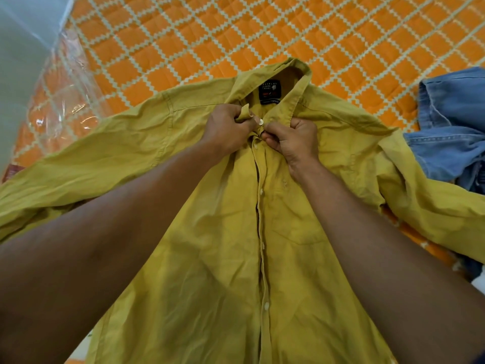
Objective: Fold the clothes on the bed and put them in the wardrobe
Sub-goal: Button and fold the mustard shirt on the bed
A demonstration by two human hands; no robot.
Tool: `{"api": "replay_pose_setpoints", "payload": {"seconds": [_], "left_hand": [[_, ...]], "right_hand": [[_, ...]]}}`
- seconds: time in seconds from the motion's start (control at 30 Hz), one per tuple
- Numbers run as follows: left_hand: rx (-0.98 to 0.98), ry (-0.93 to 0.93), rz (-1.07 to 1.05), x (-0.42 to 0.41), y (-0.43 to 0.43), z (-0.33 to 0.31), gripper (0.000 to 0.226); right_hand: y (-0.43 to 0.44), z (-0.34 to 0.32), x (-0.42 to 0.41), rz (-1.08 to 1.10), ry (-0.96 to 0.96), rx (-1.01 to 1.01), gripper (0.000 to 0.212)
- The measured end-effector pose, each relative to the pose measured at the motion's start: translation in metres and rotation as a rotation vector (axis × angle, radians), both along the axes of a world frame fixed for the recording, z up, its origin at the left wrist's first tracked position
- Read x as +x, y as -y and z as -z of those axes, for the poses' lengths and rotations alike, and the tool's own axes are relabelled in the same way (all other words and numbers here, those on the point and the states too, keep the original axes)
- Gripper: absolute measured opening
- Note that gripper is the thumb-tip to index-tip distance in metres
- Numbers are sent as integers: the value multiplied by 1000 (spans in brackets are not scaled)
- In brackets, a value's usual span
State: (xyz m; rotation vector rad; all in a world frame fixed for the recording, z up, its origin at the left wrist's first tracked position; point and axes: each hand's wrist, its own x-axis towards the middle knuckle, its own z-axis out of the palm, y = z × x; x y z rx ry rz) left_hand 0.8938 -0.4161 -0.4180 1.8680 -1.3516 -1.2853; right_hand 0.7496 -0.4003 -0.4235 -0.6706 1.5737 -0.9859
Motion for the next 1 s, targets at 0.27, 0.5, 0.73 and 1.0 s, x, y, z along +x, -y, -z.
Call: {"api": "replay_pose_setpoints", "payload": {"seconds": [0.27,0.5,0.73,1.0], "left_hand": [[-10,69,-28,-3,2,2,28],[-27,96,-37,-4,1,2,24],[-12,62,-44,-5,1,1,20],[75,-52,-17,1,6,-4,14]], "right_hand": [[0,1,-5,6,146,2,10],[0,2,-12,-34,215,-1,5],[-1,4,-12,-53,212,-25,11],[-1,13,-15,-129,179,-51,9]]}}
